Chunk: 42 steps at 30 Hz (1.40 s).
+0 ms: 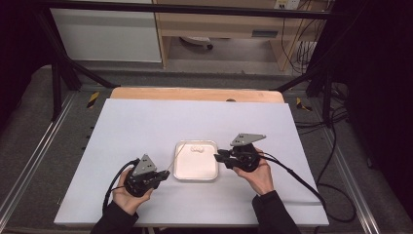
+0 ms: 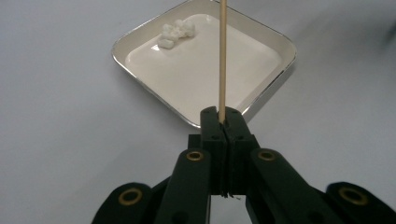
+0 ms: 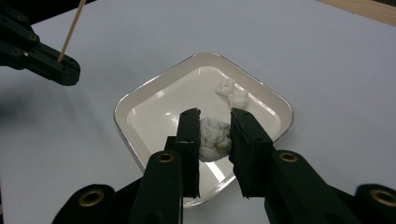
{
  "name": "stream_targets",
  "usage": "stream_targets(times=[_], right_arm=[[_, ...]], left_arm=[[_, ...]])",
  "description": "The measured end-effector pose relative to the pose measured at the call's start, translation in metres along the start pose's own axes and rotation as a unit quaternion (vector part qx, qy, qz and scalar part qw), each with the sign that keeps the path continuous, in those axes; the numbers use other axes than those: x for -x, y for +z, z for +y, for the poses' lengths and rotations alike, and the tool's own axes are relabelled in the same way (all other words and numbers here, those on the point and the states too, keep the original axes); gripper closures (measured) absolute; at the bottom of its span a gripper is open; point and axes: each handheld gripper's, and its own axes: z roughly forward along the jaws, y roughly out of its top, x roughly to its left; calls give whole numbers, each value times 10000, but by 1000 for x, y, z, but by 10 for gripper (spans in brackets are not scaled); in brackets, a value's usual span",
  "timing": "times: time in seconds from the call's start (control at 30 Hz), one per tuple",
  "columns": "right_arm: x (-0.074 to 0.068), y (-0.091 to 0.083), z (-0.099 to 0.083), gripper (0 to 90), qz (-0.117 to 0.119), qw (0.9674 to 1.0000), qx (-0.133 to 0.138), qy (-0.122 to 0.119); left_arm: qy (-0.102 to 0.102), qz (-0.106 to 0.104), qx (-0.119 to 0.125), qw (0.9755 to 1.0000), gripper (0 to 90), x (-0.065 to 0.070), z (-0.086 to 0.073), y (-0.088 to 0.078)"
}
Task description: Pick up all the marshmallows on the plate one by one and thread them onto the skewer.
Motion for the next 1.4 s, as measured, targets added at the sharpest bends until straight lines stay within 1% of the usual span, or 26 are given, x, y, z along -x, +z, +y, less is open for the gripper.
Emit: stream_targets(times=[0.07,0.13,0.17,0.2,0.23,0.33,0.4,0.53,0.63,0.7,0.9,1.1,1.17,1.4], right_arm=[[1,-6,-2,736,15,10000,44,55],[2,-11,-3,737,5,10000,79,48],[2,-14,-4,737,15,9999,117,71],[3,-16,-4,737,33,9998,160,87],[3,-19,-4,738,33,9998,195,75],[2,-27,-3,738,37,9995,310,65],[0,-32,-2,739,104,9991,402,85],[-3,-40,0,739,224,9975,655,167],[-3,-45,3,740,341,9955,847,256],[-4,-47,5,740,409,9944,929,298],[-9,-44,12,741,693,9907,1111,367],[-14,-34,20,741,887,9890,1113,406],[-14,-32,21,741,936,9884,1115,421],[-13,-26,21,743,996,9874,1121,509]], left_arm=[[28,-35,-15,10000,885,3,1,2],[67,-62,-34,10000,885,6,2,4],[-49,-34,-139,9999,885,10,2,4],[-41,-34,-159,9999,885,12,3,4],[40,-70,-129,9999,885,13,4,6],[167,-197,-70,9996,885,18,6,12],[206,-239,-94,9995,885,21,7,14],[270,-290,-108,9992,885,28,9,19],[309,-314,-120,9990,885,31,10,22],[328,-324,-123,9989,885,32,10,22],[379,-359,-133,9985,885,35,11,24],[436,-376,-124,9983,885,38,11,24],[444,-384,-122,9982,885,38,11,24],[479,-393,-114,9980,885,39,11,24]])
